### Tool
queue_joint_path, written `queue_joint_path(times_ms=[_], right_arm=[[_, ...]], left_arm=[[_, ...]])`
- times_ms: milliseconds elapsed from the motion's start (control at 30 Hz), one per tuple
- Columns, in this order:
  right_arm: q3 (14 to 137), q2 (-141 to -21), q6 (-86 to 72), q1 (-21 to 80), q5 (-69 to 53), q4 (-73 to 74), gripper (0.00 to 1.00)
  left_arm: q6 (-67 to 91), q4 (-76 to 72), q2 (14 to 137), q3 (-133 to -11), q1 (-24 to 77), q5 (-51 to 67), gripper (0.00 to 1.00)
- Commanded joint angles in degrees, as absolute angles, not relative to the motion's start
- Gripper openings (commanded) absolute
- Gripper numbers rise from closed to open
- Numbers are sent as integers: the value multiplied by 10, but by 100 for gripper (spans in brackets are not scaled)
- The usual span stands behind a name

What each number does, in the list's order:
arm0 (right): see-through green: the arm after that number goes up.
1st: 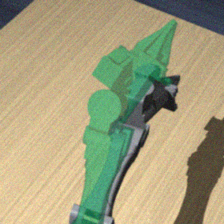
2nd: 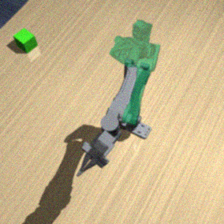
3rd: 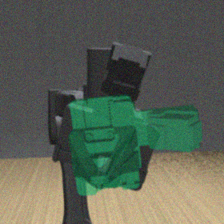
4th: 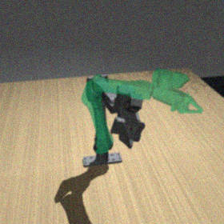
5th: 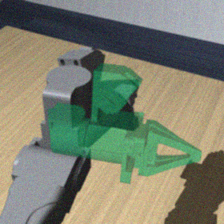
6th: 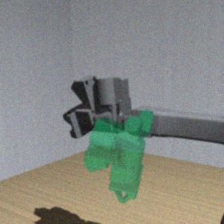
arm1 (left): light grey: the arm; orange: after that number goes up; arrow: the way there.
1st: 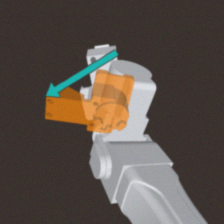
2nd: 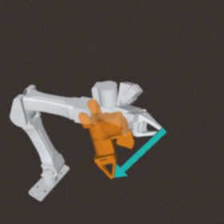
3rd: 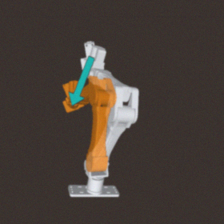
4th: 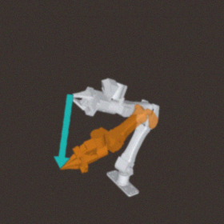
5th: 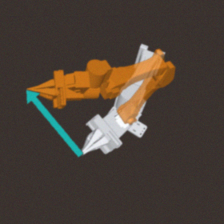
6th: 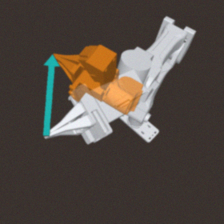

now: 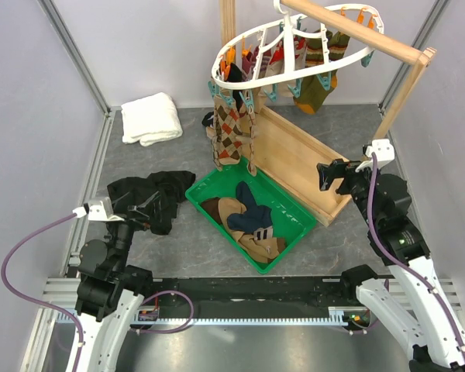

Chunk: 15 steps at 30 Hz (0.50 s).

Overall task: Clip the socks to the hanger
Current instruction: Open the clamp at the hanger.

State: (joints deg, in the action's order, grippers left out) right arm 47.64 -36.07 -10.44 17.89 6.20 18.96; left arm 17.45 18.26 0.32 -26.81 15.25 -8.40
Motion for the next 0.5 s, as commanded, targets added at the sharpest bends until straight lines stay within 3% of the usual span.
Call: queue_joint_path(times_ms=[0,467], right_arm=[[512,-367,-86,183,56,180,98],[698,-506,-54,183,-71,279,98]], left_arm=[[152,164,-4,-269,152,-67,98],[176,107,105,-279,152,18,97]])
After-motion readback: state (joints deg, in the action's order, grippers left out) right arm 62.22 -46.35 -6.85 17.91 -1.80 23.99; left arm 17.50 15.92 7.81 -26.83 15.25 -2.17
